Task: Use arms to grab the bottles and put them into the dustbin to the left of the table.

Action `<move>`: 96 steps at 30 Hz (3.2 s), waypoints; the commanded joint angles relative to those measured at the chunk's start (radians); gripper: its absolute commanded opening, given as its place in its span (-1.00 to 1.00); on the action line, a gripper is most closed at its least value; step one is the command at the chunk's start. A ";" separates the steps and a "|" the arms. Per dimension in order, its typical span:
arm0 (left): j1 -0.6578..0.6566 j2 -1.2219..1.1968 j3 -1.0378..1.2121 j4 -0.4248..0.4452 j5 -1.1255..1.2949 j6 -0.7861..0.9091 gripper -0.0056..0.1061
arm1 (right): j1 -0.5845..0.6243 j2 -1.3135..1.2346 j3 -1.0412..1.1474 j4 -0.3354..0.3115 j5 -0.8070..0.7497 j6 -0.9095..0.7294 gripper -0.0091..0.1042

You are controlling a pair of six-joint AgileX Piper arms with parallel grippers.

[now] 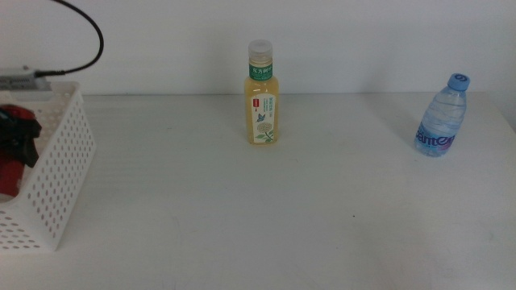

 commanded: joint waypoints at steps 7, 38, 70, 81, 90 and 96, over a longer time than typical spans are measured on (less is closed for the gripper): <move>-0.001 0.010 -0.036 -0.012 -0.074 -0.001 -0.96 | -0.008 -0.027 -0.007 -0.009 -0.074 -0.005 0.36; -0.081 -0.190 -0.035 -0.021 -0.065 -0.074 0.72 | -0.008 -0.027 -0.007 -0.009 -0.074 -0.005 0.36; -0.744 -0.921 0.736 0.037 -0.738 -0.246 0.72 | -0.008 -0.027 -0.007 -0.009 -0.074 -0.005 0.36; -0.833 -0.988 1.167 0.033 -1.400 -0.249 0.72 | -0.008 -0.027 -0.007 -0.009 -0.074 -0.005 0.36; -0.833 -0.978 1.256 0.040 -1.602 -0.289 0.72 | -0.008 -0.027 -0.007 -0.009 -0.074 -0.005 0.36; -0.833 -0.909 1.256 0.054 -1.665 -0.333 0.72 | -0.008 -0.027 -0.007 -0.009 -0.074 -0.005 0.36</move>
